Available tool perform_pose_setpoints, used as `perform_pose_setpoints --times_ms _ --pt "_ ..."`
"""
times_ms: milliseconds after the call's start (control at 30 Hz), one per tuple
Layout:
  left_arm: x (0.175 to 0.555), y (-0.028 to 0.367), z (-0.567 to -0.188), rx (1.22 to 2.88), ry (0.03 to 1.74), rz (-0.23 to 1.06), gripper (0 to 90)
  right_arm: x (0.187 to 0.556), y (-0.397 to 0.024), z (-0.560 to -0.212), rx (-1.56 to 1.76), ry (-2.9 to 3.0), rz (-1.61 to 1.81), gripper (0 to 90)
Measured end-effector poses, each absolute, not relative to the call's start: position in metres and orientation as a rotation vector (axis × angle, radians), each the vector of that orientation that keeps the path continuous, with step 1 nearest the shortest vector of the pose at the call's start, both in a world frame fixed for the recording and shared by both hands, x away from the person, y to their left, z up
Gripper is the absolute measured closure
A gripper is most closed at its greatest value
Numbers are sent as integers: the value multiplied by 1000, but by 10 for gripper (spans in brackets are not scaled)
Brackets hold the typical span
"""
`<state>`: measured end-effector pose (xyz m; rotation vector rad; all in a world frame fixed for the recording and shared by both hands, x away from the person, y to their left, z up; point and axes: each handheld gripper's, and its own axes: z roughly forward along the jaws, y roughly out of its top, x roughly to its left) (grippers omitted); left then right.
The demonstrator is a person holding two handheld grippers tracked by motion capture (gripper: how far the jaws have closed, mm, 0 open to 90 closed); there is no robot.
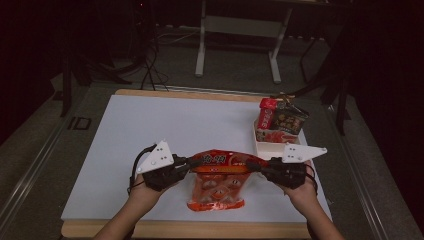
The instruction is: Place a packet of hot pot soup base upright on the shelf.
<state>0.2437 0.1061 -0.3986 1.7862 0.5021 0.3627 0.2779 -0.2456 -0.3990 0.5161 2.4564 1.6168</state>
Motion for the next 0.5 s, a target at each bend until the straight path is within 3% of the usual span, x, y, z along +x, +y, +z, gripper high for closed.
perform_pose_setpoints --times_ms 367,500 --pt "244 118 -378 1701 498 324 835 269 -243 -361 448 2430 1693 900" --pt "245 120 -373 1660 505 334 551 269 -241 -347 440 2410 1674 900"
